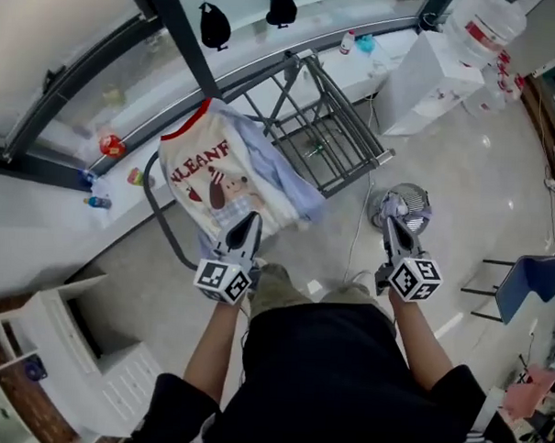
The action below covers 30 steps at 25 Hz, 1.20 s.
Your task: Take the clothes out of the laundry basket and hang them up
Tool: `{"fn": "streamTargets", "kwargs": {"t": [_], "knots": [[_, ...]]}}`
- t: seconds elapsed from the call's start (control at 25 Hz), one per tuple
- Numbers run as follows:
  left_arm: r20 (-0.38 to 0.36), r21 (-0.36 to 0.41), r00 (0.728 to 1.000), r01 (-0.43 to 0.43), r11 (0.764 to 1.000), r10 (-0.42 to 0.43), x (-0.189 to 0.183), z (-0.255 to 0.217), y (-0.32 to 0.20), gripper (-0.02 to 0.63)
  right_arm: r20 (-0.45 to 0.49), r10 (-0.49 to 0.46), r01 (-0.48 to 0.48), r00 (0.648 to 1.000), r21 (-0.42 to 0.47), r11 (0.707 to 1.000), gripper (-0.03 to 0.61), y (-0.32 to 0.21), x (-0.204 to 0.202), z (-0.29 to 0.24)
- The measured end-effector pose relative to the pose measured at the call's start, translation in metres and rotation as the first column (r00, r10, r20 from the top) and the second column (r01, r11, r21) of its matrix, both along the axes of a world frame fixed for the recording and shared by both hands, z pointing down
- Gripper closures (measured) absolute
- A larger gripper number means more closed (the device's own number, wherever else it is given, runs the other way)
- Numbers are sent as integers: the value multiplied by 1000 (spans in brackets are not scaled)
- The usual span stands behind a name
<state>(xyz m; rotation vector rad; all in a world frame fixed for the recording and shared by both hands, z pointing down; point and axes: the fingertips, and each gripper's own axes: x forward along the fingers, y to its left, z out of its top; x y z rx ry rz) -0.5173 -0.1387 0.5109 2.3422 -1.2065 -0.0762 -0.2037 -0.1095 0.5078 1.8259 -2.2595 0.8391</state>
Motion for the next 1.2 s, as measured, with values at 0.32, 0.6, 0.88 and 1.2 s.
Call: {"fn": "streamTargets", "kwargs": {"t": [0.32,0.6,0.88,1.2], "knots": [[71,-17,976,-204,979,205,237,4,35,601,60,-1,4,998,-61,998,578,104,140,51],[99,-106,962,-245,964,255,415,25,73,601,67,37,-31,997,-88,996,578,159,292,71],[175,-182,896,-377,908,407,520,51,87,601,66,217,-209,974,-109,972,578,188,403,91],[102,-311,785,-559,769,612,637,149,56,600,20,337,-333,941,-123,935,578,159,450,113]]}}
